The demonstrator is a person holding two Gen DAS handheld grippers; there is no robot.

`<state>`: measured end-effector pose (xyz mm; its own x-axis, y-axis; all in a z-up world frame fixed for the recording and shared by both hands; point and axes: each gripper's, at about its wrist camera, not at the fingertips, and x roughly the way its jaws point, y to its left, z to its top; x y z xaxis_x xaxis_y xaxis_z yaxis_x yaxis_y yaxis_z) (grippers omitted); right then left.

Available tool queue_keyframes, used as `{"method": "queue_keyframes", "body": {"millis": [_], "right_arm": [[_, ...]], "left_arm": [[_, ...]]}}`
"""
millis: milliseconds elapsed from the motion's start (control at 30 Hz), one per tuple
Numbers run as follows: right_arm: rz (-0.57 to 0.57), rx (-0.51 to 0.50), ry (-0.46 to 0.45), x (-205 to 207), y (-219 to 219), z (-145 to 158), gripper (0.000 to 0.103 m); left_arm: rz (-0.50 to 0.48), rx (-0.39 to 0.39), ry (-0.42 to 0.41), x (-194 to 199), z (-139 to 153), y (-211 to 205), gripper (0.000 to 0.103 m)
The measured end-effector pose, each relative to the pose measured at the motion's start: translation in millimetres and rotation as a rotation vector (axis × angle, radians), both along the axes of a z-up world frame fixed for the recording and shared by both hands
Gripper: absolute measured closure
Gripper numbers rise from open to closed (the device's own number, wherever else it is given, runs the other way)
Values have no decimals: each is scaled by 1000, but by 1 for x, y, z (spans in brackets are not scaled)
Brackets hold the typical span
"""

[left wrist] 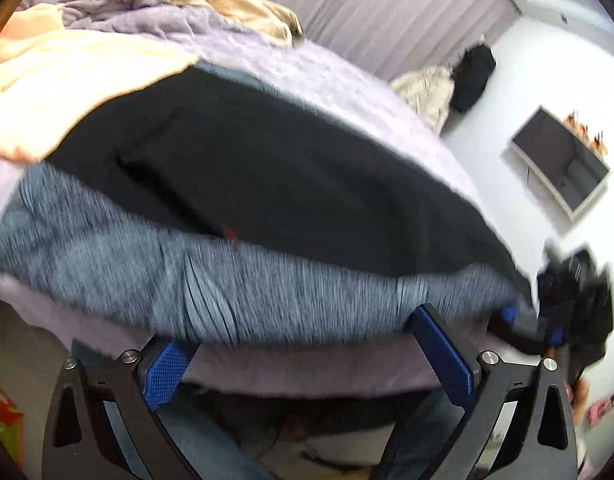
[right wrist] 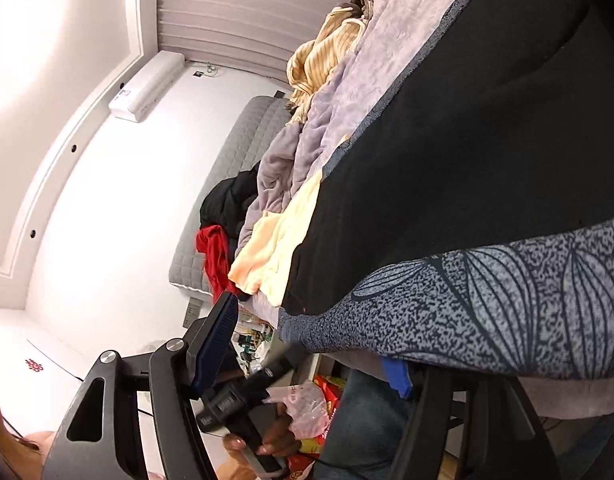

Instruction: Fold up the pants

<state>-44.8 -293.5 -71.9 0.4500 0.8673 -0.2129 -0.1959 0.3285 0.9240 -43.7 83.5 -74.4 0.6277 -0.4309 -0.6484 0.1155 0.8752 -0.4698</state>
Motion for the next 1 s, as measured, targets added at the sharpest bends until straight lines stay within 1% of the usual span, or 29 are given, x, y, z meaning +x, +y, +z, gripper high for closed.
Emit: {"method": "queue_keyframes", "body": {"millis": [67,133,200,267,300,333,367,400,433,467,533,567,667,733,767,833,867,900,933,1000], "right_arm": [[-2,-26,25,-3,-4,-9,33],[-29,-54,59,-6,-16,-23,33],[-83,-70,103,-8,-29,-37,33],[-150,-43,156,-11,-47,-55,34],[-170,-14,173,-12,-55,-59,50],[-186,17,190,-15,-63,-64,81],[-209,42,212,-16,-72,-69,92],[-223,53,212,-17,-77,-68,93],[-246,35,188,-17,-81,-60,93],[-251,-19,152,-14,-80,-46,93],[-245,-140,53,-2,-73,-11,93],[-234,-183,1,7,-70,7,93],[-213,-256,-106,44,-65,54,93],[-209,-288,-128,73,-63,72,93],[-202,-308,-139,95,-65,81,93],[-181,-341,-143,128,-61,88,93],[-168,-370,-131,153,-59,88,93],[-157,-394,-120,171,-54,86,93],[-148,-420,-109,184,-48,83,92],[-118,-457,-59,220,-40,61,90]], "left_arm": [[36,-26,-17,8,8,11,0],[49,-35,-19,13,12,19,0],[53,-26,-14,17,11,23,0],[50,-9,-2,21,9,22,0],[49,1,3,23,9,20,0],[51,9,5,23,9,19,0],[52,14,6,25,12,18,0],[51,11,2,25,17,16,0],[54,10,-2,27,22,15,0],[59,17,-15,30,31,13,0],[62,46,-52,40,49,8,0],[63,60,-70,45,56,6,0],[44,135,-145,75,81,-5,0],[18,161,-180,103,94,-15,0],[11,166,-191,115,99,-18,0],[7,171,-200,154,105,-24,0],[20,177,-195,169,104,-25,0],[44,200,-190,187,100,-26,0],[74,248,-189,204,94,-27,0],[121,365,-175,233,76,-28,0]]}}
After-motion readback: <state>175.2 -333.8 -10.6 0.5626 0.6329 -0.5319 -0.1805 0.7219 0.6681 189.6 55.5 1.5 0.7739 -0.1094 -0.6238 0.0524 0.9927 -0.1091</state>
